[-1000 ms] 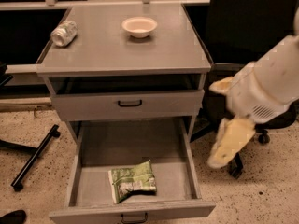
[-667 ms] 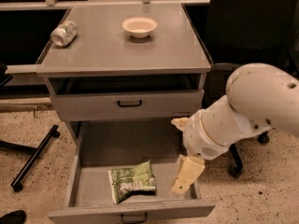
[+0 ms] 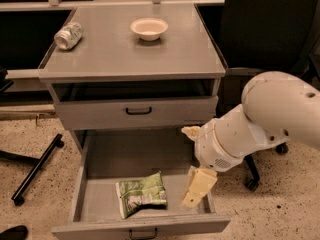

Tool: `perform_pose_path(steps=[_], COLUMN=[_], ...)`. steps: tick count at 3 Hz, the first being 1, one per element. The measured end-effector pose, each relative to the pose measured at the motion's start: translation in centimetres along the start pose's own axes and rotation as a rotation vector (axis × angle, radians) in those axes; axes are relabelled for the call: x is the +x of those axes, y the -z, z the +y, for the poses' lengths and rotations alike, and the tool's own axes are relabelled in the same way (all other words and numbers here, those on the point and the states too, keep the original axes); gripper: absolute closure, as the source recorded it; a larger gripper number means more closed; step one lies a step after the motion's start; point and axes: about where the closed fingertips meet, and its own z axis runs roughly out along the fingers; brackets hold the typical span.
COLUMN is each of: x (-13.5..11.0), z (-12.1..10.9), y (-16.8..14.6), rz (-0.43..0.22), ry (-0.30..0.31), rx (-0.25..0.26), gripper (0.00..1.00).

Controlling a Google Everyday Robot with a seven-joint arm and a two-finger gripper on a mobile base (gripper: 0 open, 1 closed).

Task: Pick green jalapeno chip bag from middle drawer and place on counter

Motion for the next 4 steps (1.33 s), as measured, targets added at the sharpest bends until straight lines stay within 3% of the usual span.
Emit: perform_pose_path(steps=[1, 3, 4], x=[1.0, -0.5, -1.5], z=[-2.3, -6.8, -8.6], y=[-4.5, -18.0, -18.2], rz=[-0.020, -0.065, -0.100], ry=[0.037, 0.087, 0.088], rx=[0.007, 0.063, 0.131], gripper=[0.00, 0.00, 0.00])
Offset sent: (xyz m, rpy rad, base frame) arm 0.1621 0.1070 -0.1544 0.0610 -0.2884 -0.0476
